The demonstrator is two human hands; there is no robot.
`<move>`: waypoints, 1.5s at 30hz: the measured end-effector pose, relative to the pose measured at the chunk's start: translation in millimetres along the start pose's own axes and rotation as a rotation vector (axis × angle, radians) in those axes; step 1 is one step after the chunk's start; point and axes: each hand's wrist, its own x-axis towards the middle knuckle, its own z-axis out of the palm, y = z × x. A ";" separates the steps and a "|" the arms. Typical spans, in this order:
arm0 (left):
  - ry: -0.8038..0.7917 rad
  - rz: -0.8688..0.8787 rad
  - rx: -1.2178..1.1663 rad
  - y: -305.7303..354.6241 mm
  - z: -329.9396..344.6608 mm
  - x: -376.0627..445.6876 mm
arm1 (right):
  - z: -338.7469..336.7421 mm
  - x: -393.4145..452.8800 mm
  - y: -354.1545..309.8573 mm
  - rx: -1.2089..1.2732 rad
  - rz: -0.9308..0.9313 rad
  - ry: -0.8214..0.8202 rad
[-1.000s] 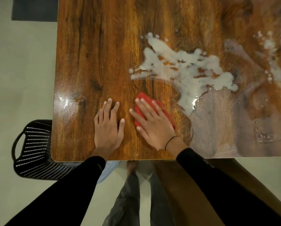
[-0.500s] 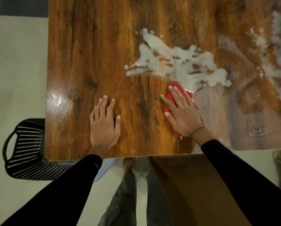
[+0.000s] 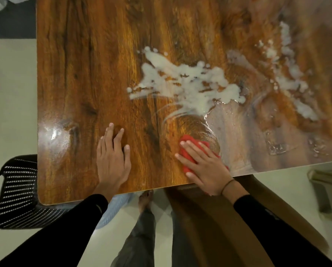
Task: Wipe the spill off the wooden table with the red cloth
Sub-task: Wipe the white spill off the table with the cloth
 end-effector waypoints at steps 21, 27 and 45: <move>0.098 -0.210 -0.232 73.6 42.2 -29.9 | -33.1 136.3 -16.6 -0.052 -0.229 0.032; 0.072 -0.222 -0.187 72.3 44.9 -29.4 | -29.8 142.8 12.4 0.024 0.104 0.115; 0.010 -0.085 -0.314 132.4 46.3 -14.7 | -73.0 -16.0 127.6 0.759 0.605 0.696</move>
